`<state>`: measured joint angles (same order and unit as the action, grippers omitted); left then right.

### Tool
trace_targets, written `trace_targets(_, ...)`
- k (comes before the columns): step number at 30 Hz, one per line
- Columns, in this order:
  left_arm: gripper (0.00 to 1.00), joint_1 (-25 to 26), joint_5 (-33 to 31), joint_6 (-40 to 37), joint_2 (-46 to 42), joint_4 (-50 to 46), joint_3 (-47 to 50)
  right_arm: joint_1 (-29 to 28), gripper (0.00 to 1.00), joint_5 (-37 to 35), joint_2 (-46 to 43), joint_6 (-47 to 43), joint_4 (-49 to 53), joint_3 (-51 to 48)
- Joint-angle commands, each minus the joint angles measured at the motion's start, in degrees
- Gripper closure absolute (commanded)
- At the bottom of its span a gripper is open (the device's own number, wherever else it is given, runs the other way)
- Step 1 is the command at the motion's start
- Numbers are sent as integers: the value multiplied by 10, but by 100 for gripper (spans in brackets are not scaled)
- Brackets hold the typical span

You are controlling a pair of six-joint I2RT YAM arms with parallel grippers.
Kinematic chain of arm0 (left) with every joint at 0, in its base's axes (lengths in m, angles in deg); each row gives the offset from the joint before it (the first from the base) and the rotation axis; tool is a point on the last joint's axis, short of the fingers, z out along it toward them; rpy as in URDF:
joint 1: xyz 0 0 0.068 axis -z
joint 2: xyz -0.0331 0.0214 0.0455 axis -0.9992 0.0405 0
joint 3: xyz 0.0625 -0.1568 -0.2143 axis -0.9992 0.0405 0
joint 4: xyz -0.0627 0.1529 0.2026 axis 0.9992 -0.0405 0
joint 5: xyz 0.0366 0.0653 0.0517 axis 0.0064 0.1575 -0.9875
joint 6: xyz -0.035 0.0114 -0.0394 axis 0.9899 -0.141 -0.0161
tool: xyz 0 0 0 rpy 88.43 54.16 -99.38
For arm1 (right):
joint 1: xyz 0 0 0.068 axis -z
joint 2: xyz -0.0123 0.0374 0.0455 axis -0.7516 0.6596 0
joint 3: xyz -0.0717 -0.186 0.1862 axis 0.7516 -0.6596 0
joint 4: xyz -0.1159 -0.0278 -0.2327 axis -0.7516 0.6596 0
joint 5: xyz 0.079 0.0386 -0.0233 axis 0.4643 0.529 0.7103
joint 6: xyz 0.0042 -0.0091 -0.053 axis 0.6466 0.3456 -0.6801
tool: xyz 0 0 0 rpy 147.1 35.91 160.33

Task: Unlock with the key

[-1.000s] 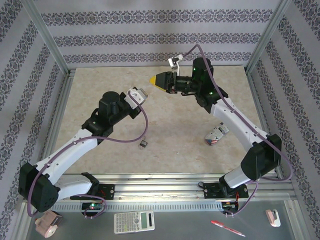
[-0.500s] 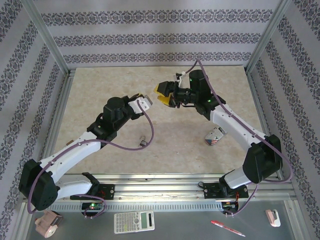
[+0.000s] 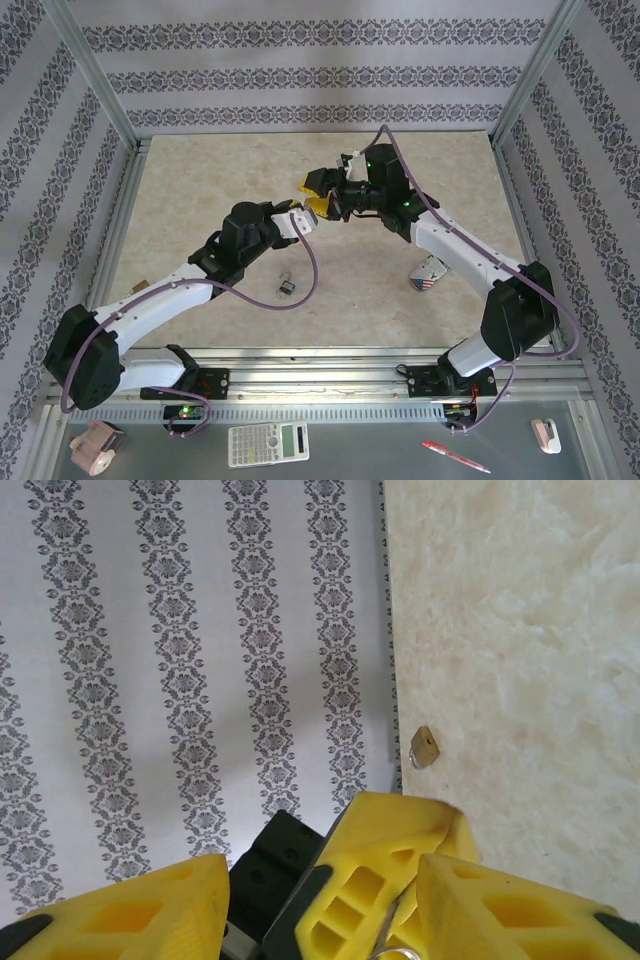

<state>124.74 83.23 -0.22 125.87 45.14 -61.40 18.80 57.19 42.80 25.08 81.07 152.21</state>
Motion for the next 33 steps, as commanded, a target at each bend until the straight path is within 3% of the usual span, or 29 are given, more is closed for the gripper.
trace_targets(1,100,9,-12,-21,4,41,3,-9,51,-1,5,7,-9,11)
trace_targets(11,100,20,-24,-33,12,52,5,-23,67,2,22,21,-19,-4)
trace_targets(18,100,22,-17,-29,13,55,9,-25,100,6,27,16,-14,-1)
trace_targets(23,98,22,3,2,2,59,15,-22,100,3,21,1,0,-5)
trace_targets(25,87,21,19,30,-9,58,19,-20,100,2,18,-1,0,-8)
trace_targets(28,48,15,41,77,-24,52,24,-18,100,3,16,-7,2,-9)
trace_targets(31,29,-4,66,149,-52,68,43,-11,100,3,12,-15,6,-15)
trace_targets(33,24,-22,103,197,-74,62,55,-3,100,3,6,-20,9,-24)
